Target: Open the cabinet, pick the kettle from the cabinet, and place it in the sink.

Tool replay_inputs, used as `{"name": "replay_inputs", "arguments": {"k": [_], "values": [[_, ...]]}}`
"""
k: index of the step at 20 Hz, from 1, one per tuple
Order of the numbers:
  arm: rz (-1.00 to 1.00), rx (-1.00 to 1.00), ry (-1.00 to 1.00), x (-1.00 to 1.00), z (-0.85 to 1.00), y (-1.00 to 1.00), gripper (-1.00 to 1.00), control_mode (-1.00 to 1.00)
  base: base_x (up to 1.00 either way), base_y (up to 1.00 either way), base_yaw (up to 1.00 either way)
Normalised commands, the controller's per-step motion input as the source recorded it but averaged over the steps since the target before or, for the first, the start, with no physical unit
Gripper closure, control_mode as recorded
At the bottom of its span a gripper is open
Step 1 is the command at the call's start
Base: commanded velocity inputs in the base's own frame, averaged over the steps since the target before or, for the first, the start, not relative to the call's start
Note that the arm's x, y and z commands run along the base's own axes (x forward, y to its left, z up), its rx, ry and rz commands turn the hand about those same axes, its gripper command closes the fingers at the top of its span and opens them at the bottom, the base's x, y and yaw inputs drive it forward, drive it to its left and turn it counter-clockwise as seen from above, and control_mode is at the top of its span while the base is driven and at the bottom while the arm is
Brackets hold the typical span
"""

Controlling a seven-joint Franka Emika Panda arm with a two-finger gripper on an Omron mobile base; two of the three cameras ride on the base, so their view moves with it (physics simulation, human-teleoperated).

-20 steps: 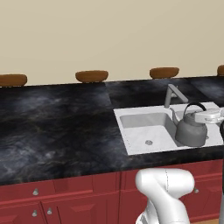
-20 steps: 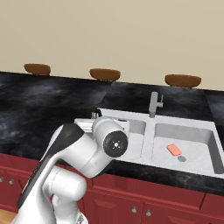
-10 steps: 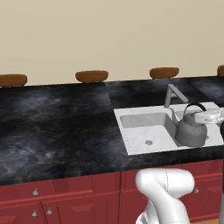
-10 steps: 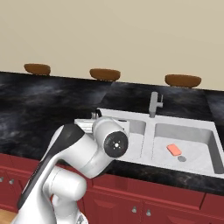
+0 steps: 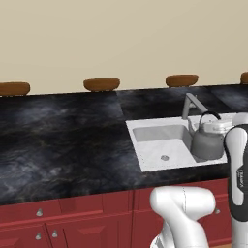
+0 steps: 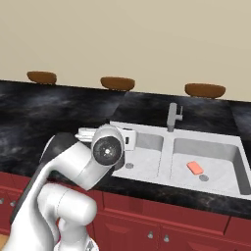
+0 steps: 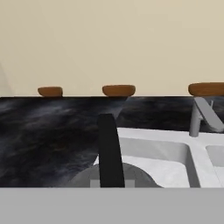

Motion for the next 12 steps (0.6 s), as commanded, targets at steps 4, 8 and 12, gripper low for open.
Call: {"name": "replay_inputs", "arguments": {"k": [4, 8, 12], "values": [[-0.19, -0.02, -0.01, 0.15, 0.0, 0.21, 1.0, -1.0, 0.0, 0.0, 0.0], [-0.19, 0.0, -0.02, 0.16, 0.0, 0.18, 1.0, -1.0, 0.0, 0.0, 0.0], [-0.26, 0.0, -0.01, 0.18, 0.0, 0.21, 1.0, -1.0, 0.0, 0.0, 0.0]]}}
